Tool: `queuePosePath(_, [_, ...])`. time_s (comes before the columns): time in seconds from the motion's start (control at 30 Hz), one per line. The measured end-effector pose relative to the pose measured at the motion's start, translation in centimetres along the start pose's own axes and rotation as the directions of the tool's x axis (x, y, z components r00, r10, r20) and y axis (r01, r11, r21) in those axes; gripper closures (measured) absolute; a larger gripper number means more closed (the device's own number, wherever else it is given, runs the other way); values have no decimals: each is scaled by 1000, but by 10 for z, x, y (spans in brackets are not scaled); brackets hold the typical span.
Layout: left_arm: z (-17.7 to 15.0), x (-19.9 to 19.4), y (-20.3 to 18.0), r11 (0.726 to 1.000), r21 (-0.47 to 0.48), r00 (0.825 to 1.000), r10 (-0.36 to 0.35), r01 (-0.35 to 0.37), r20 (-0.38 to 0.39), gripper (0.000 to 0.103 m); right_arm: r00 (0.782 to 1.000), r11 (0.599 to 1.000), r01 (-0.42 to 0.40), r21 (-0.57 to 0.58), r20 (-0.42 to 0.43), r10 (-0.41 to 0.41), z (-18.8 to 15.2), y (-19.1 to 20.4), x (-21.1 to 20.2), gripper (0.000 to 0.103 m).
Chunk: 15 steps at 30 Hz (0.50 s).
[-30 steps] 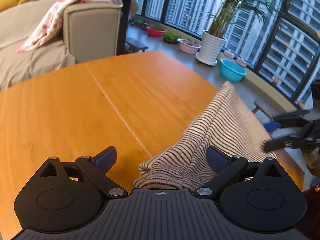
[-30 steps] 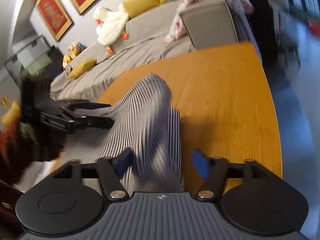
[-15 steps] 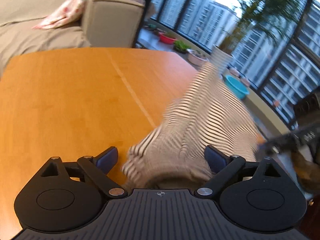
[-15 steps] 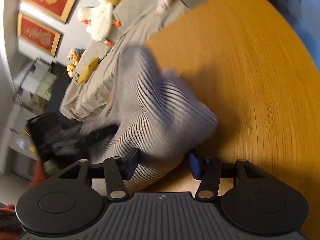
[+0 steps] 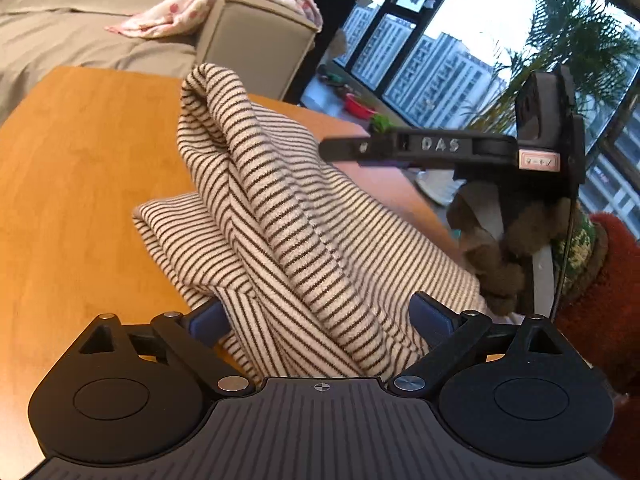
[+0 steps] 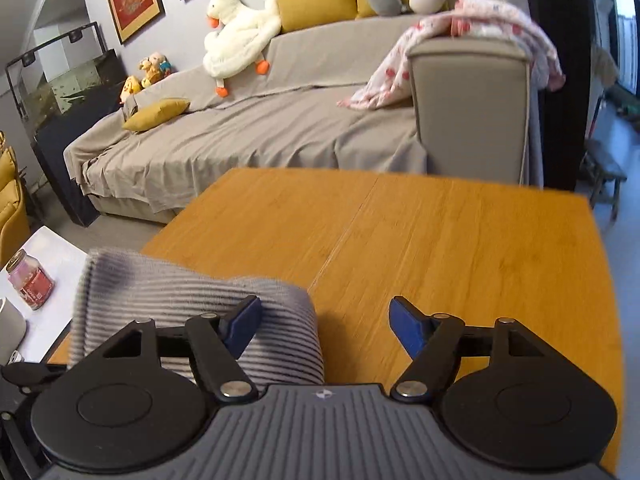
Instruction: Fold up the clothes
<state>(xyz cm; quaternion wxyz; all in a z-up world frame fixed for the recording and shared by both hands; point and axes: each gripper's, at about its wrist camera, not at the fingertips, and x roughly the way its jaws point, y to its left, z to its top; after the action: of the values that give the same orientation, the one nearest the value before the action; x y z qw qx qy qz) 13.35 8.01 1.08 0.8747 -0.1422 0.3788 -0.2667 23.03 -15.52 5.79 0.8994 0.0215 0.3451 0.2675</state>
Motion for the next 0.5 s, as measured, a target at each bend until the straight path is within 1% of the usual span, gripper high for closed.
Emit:
queuePosePath(0.07, [5,-9,2,1000,17,1000,-13,13,6,5,999,1000,-17,-24,33,18,-6,0,-20,11])
queuePosePath(0.1, [8,-16,3,1000,23,1000,-6,5,26,5,998,999,-21,-40,50,23,-12,1,-30,6])
queuePosePath(0.2, [22,-39,7,999,27,993,28,-31,111,5,995,998,-8,-66,98,15,-39,5,-57,4])
queuePosePath(0.27, [37,-48,11,999,9,985,31,-33,168,5,993,998,-6,-59,119,13,-55,11,-68,4])
queuePosePath(0.3, [45,-47,13,999,0,983,31,-32,183,5,992,998,-10,-54,127,16,-62,15,-72,4])
queuePosePath(0.33, [52,-42,16,999,-4,982,32,-32,184,6,991,998,-19,-53,135,26,-66,20,-74,4])
queuePosePath(0.37, [58,-36,18,999,-5,984,33,-32,177,9,989,998,-31,-53,143,38,-70,26,-75,4])
queuePosePath(0.4, [63,-27,21,1000,-9,987,29,-28,159,15,988,997,-44,-60,148,52,-72,32,-76,4])
queuePosePath(0.43, [66,-17,26,999,-19,991,32,-29,132,25,986,996,-55,-74,151,66,-74,38,-77,4])
queuePosePath(0.5, [71,2,35,998,-47,996,49,-45,80,26,985,992,-66,-109,151,82,-74,45,-77,4])
